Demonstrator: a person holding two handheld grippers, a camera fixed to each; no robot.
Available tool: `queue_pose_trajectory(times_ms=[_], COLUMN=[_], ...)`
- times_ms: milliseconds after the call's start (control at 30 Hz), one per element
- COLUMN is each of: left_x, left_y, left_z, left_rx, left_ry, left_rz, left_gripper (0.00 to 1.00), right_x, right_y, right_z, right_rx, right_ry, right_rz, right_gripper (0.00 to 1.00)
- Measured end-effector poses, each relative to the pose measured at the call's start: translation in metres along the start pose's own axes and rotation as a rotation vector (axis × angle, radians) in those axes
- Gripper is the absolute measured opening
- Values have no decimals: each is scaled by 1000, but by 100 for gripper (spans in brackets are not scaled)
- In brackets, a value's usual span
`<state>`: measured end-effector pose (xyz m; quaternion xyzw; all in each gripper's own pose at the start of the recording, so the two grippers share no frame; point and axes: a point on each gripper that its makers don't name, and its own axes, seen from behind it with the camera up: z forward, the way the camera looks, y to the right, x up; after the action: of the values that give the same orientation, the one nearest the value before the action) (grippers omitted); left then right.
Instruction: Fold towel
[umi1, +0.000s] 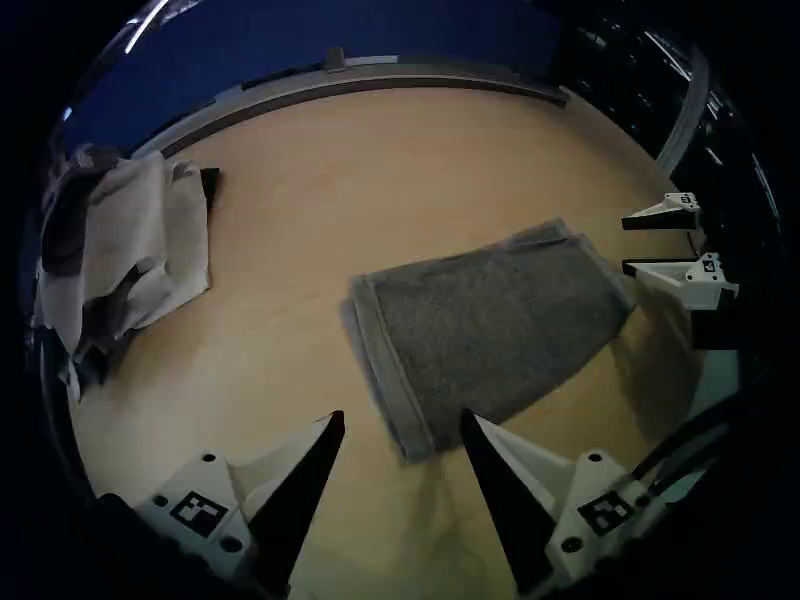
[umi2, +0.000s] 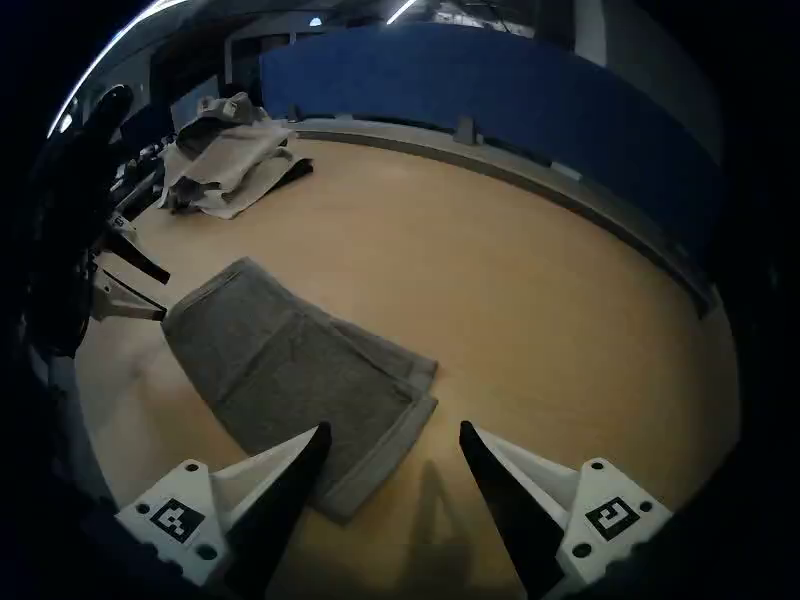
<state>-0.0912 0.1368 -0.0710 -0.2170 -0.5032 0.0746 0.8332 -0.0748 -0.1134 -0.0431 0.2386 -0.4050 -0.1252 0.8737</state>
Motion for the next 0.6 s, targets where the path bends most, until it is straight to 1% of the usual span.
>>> queue_pose_trajectory(times_ms=[100, 267, 467, 600], left_x=[-4, -10, -8, -7], left_y=[4, 6, 5, 7], left_z=[1, 5, 5, 5], left_rx=[-15, -26, -18, -25], left_ry=[-9, -23, -20, -20], left_rz=[0, -1, 9, 13], left_gripper=[87, 87, 87, 87], right_x=[-1, -2, 0, 2], right_y=[1, 1, -1, -2], right_z=[0, -1, 0, 1], right_rx=[-1, 0, 4, 6], right_ry=[0, -1, 0, 2], right_rz=[3, 4, -3, -3], right_gripper=[100, 100, 100, 100])
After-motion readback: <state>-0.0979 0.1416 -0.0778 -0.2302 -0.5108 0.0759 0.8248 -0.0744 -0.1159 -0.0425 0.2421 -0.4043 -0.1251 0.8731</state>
